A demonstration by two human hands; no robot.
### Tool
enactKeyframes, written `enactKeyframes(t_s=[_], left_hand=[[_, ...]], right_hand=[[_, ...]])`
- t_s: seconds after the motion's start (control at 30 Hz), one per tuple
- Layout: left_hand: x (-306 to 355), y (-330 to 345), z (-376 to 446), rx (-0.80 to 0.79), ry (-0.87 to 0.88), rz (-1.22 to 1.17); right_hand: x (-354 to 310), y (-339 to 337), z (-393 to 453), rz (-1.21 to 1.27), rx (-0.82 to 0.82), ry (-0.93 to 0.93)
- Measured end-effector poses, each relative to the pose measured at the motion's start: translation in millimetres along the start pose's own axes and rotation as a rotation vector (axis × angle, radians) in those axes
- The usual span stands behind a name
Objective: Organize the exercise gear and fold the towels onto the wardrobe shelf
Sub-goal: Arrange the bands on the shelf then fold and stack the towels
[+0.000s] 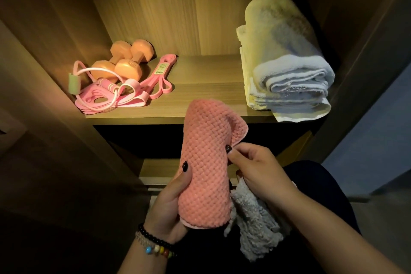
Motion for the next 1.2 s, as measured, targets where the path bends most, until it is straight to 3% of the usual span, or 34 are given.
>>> enactKeyframes(t_s=[0.1, 0.17, 0.3, 0.43, 0.57, 0.63, 0.77, 0.9, 0.97, 1.03, 1.2], left_hand=[[8, -6, 0, -0.023, 0.005, 0.092], [15, -11, 1, -0.077, 0.01, 0.279], [29, -17, 2, -0.169, -0.003, 0.528], [55, -13, 16, -0.338, 0.091, 0.809], [81, -1, 44, -0.469, 0.102, 1.078], [95, 4, 62, -0.491, 0.119, 1.178], [122, 16, 105, -0.481, 0.249, 1.425], [130, 26, 142, -0.383, 0.709, 1.983], [113, 25, 154, -0.468, 0.796, 2.152], [97, 18, 164, -0.533, 0.767, 2.174], [73, -6, 174, -0.47, 0.756, 2.109]], right_hand=[[1, -3, 5, 0.003, -0.029, 0.085], [1, -12, 8, 0.004, -0.038, 0.142], [-12, -27, 8, 0.226, -0.122, 0.257], [-22, -30, 11, 0.422, -0.258, 0.336], [-43, -21, 16, 0.047, -0.286, 0.138], [-48, -16, 27, 0.077, -0.231, 0.11], [-43, -10, 69, 0.428, -0.099, 0.126], [-37, -4, 121, 0.575, 0.04, 0.196], [-36, -4, 143, 0.528, 0.149, 0.189], [-38, -4, 160, 0.449, 0.206, 0.152], [-34, -9, 179, 0.175, 0.312, 0.178]])
Point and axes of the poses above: each hand's wrist, its own z-axis towards the middle knuckle, its own y-axis out of the palm, x = y × z, the point moved 3 cm from there along z, towards the middle knuckle, and after that the axes turned 11 degrees about y, right-handed, at the moved point
